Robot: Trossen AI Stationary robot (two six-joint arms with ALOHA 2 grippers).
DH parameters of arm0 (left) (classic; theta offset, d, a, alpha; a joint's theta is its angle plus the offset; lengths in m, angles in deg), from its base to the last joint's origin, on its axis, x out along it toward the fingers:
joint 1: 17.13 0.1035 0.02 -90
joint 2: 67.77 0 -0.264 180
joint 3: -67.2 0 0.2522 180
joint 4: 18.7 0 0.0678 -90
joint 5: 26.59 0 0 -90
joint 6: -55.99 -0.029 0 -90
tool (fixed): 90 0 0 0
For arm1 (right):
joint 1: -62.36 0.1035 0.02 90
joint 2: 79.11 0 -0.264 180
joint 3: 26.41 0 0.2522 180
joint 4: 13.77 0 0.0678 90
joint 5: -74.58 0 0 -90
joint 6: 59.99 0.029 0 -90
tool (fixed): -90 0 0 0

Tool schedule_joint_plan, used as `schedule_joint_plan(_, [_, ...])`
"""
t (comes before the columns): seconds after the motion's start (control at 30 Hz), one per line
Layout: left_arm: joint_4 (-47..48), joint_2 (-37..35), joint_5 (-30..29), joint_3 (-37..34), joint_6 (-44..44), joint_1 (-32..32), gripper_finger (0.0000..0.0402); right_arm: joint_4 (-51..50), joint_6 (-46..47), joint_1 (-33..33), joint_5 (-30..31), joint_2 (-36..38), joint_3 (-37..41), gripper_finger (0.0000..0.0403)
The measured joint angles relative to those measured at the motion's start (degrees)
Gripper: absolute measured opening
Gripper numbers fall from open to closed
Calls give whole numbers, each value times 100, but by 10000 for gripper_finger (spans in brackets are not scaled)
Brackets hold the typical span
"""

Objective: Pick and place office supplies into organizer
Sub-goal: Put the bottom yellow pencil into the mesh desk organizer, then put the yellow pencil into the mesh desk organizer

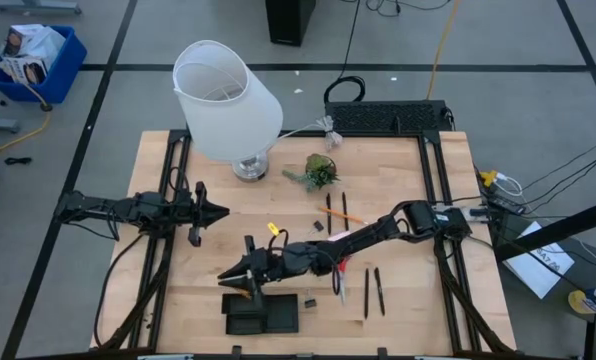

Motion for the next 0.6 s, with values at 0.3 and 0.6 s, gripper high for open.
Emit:
schedule_joint_plan(0.3, [0, 0, 0, 0, 0, 0, 42, -40, 24, 7, -13, 0, 0, 70])
schedule_joint_plan(0.6, [-2, 0, 0, 0, 0, 0, 42, -1244, 752, -120, -9, 509, 0, 70])
